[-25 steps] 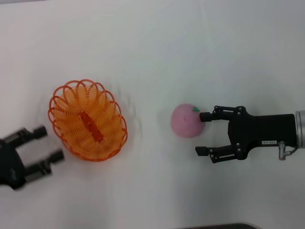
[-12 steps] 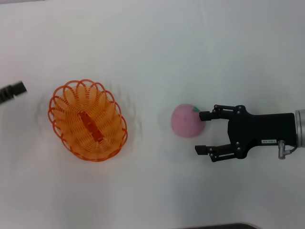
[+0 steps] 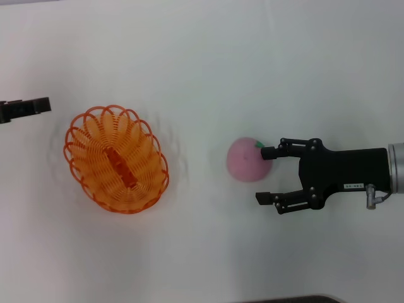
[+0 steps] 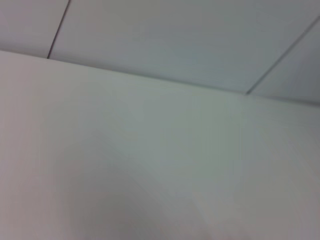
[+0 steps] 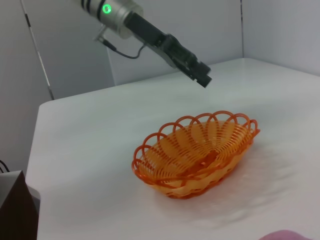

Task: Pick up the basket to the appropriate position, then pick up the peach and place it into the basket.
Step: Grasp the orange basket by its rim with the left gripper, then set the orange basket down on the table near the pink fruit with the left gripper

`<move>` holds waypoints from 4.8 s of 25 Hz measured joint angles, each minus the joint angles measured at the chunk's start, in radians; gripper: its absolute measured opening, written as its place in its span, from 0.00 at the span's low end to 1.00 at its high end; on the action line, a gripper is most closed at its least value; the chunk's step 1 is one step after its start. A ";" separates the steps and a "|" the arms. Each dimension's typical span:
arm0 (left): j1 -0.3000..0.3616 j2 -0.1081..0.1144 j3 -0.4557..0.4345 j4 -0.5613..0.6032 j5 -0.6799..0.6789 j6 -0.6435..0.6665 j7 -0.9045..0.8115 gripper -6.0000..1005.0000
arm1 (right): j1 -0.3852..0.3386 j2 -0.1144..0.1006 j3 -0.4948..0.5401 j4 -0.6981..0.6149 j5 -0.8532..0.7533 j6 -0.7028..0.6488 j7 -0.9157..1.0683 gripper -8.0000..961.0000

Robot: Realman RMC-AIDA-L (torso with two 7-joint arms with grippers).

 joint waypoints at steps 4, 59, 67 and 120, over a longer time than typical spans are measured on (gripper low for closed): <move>-0.005 -0.036 0.119 0.129 0.098 -0.035 -0.021 0.78 | 0.001 0.000 0.000 0.000 0.000 -0.001 0.000 0.95; -0.156 -0.060 0.536 0.112 0.376 -0.146 -0.055 0.16 | 0.003 0.000 0.000 -0.012 0.000 -0.003 0.000 0.95; -0.151 -0.061 0.524 0.113 0.366 -0.134 -0.072 0.07 | 0.003 0.000 -0.002 -0.012 0.000 -0.004 0.000 0.95; 0.039 -0.073 0.084 0.099 0.065 -0.010 -0.450 0.04 | 0.003 0.000 0.008 -0.014 0.011 -0.014 0.012 0.95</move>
